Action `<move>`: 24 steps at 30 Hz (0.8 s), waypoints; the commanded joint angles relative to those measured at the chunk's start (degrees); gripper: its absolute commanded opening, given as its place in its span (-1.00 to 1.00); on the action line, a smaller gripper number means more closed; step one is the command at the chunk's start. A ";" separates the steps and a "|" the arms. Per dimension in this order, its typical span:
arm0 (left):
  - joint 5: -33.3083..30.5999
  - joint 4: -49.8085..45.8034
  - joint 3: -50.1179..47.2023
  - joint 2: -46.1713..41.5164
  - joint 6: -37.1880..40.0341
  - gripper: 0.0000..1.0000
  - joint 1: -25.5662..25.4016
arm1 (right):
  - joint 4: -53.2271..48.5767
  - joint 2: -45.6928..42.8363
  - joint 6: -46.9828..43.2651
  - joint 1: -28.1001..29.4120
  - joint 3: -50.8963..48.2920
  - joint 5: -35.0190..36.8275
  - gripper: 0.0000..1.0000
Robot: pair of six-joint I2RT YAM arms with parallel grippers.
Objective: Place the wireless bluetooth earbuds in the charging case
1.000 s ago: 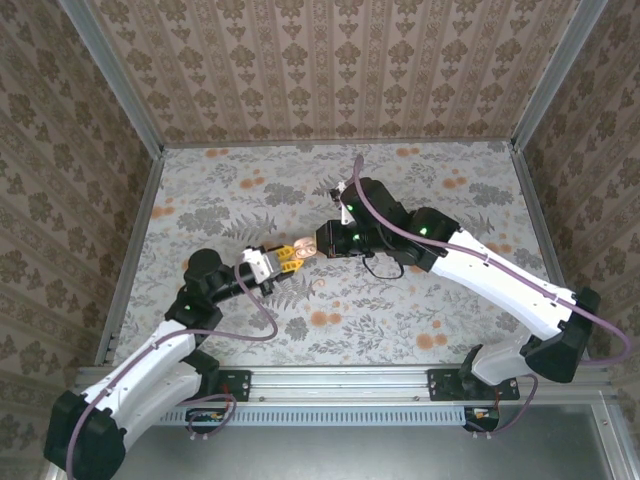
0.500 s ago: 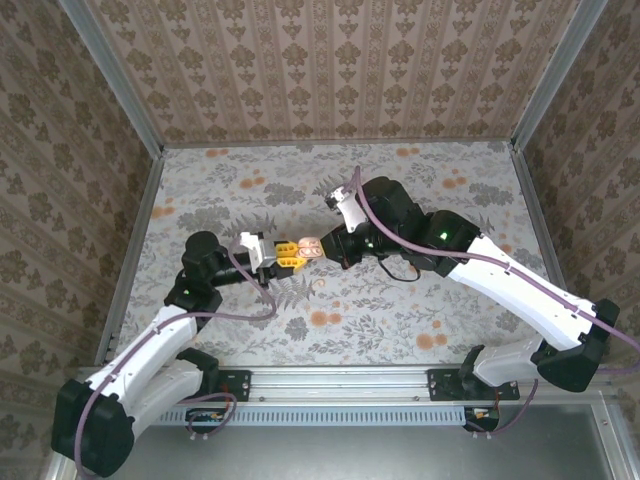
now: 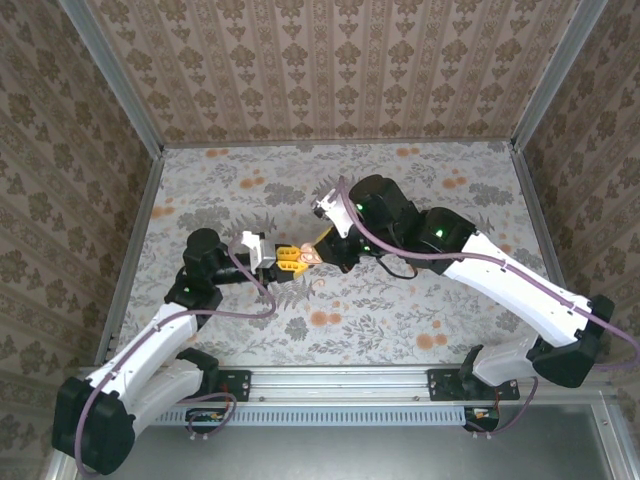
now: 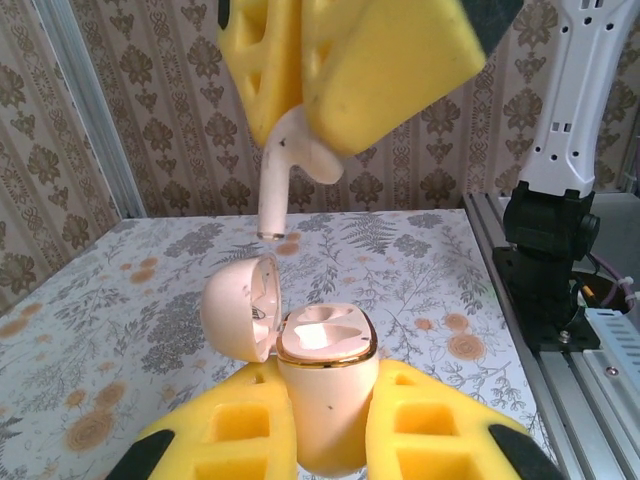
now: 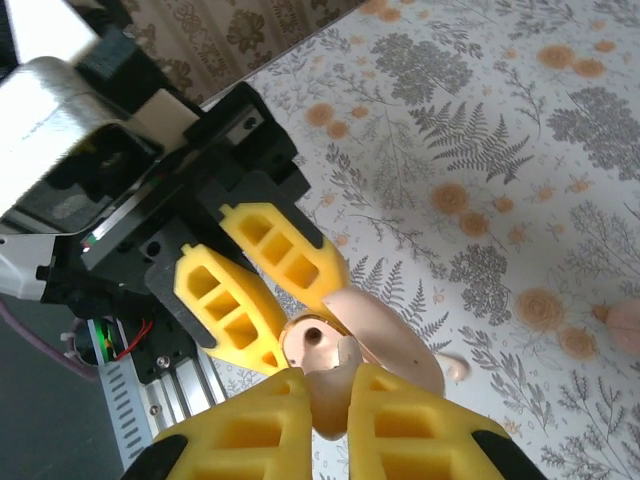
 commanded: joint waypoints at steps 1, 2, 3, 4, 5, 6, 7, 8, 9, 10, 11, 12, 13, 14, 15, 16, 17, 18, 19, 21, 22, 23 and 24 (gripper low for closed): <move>2.47 -0.60 2.51 0.45 -1.33 -1.00 1.41 | -1.28 0.87 -3.40 1.28 2.82 -0.89 -0.77; 2.63 -0.44 2.63 0.62 -1.50 -1.00 1.44 | -1.86 2.46 -3.86 1.59 3.11 -0.58 -0.77; 2.81 -0.31 2.70 0.72 -1.80 -1.00 1.43 | -2.18 2.79 -4.29 1.80 3.34 -0.41 -0.77; 2.92 -0.13 2.76 0.79 -1.88 -1.00 1.43 | -2.43 3.05 -4.54 1.85 3.42 -0.36 -0.77; 3.07 -0.01 2.82 0.81 -2.13 -1.00 1.46 | -2.63 3.23 -4.76 2.00 3.42 -0.34 -0.77; 3.22 -0.01 2.81 0.73 -2.18 -1.00 1.42 | -2.65 3.31 -4.95 1.97 3.24 -0.35 -0.77; 3.32 0.08 2.82 0.72 -2.36 -1.00 1.56 | -2.65 3.32 -5.12 1.97 3.02 -0.34 -0.77; 3.47 0.19 2.81 0.72 -2.57 -1.00 1.53 | -2.65 3.20 -5.30 1.94 2.83 -0.27 -0.77; 3.68 0.29 2.89 0.72 -2.67 -1.00 1.57 | -2.61 3.26 -5.46 2.02 2.58 -0.27 -0.77; 3.78 0.39 2.90 0.72 -2.79 -1.00 1.55 | -2.49 3.24 -5.60 1.96 2.47 -0.19 -0.77; 3.95 0.59 2.91 0.74 -2.97 -1.00 1.50 | -2.39 3.24 -5.74 1.99 2.31 -0.03 -0.77; 4.04 0.68 2.99 0.78 -3.11 -1.00 1.57 | -2.46 3.33 -5.99 1.93 2.21 0.15 -0.77; 4.14 0.70 2.98 0.74 -3.18 -1.00 1.52 | -2.33 3.33 -6.21 2.00 2.16 0.32 -0.77; 4.24 0.78 3.05 0.77 -3.30 -1.00 1.53 | -2.30 3.37 -6.40 1.93 2.17 0.56 -0.77; 4.37 0.89 3.09 0.72 -3.44 -1.00 1.51 | -2.31 3.36 -6.65 1.96 2.10 0.70 -0.77; 4.39 0.87 3.09 0.78 -3.46 -1.00 1.50 | -2.21 3.39 -6.72 1.99 2.06 0.70 -0.77; 4.41 1.01 3.09 0.74 -3.59 -1.00 1.54 | -2.19 3.42 -6.79 1.98 2.11 0.64 -0.77; 4.51 0.98 3.09 0.79 -3.59 -1.00 1.59 | -2.19 3.41 -6.87 1.93 2.12 0.48 -0.77; 4.53 1.01 3.16 0.73 -3.64 -1.00 1.56 | -2.04 3.50 -6.91 1.93 2.11 0.36 -0.77; 4.59 1.15 3.12 0.72 -3.78 -1.00 1.50 | -2.06 3.72 -7.06 2.02 2.03 0.18 -0.77; 4.68 1.24 3.17 0.73 -3.86 -1.00 1.46 | -2.17 3.83 -7.14 1.96 1.97 0.26 -0.76; 4.68 1.27 3.17 0.78 -3.90 -1.00 1.49 | -2.28 4.06 -7.27 1.96 1.99 0.35 -0.76; 4.75 1.23 3.16 0.72 -3.95 -1.00 1.46 | -2.54 4.16 -7.39 2.00 2.06 0.42 -0.77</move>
